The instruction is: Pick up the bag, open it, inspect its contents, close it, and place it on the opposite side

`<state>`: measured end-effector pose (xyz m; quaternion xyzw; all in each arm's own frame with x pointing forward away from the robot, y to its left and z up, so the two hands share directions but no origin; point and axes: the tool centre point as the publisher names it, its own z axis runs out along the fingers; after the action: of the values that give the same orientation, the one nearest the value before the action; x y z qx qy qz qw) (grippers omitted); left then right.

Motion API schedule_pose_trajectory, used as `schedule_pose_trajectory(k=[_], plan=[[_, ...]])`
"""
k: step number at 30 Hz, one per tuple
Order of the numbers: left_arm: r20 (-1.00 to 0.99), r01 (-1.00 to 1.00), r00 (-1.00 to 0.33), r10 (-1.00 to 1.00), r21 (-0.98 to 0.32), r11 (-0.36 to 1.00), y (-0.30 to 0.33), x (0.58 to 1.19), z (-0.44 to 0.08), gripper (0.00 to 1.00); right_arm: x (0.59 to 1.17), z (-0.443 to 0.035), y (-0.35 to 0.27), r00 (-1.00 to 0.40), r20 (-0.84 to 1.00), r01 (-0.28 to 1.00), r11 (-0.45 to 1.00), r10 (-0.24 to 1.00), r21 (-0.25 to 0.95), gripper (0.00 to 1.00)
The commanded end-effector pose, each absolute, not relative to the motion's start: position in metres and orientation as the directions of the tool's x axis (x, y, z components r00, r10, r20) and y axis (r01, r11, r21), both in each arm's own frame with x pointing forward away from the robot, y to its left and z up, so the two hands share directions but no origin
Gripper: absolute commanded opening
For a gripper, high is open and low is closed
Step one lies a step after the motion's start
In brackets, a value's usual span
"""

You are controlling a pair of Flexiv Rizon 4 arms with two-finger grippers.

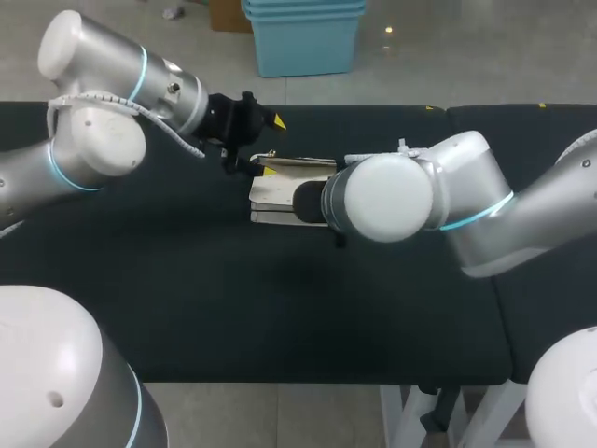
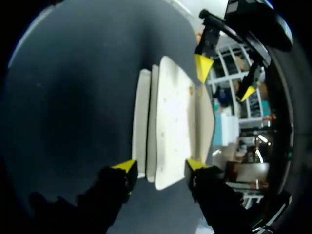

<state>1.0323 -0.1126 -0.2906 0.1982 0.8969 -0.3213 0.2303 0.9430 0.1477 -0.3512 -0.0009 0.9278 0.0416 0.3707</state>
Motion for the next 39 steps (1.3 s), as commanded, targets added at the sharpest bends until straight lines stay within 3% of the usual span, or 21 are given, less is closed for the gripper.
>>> schedule_pose_trajectory(k=[1,23,27,39], plan=[[-0.537,0.507,-0.817,0.213,-0.491,0.709,-0.114,1.039,-0.296,1.0,0.951,-0.363,0.152,-0.71,-0.703,-0.025,0.997,0.038,0.079,0.49],[-0.521,0.528,-0.815,0.255,-0.483,0.699,-0.124,1.042,-0.304,1.0,0.968,-0.372,0.147,-0.679,-0.733,-0.001,0.998,0.046,0.064,0.22],[-0.522,0.531,-0.813,0.259,-0.481,0.698,-0.125,1.043,-0.306,1.0,0.969,-0.372,0.145,-0.675,-0.736,0.003,0.998,0.049,0.064,0.07],[-0.535,0.543,-0.803,0.262,-0.476,0.692,-0.125,1.043,-0.309,1.0,0.967,-0.372,0.145,-0.659,-0.749,0.02,0.997,0.072,0.078,0.0]])
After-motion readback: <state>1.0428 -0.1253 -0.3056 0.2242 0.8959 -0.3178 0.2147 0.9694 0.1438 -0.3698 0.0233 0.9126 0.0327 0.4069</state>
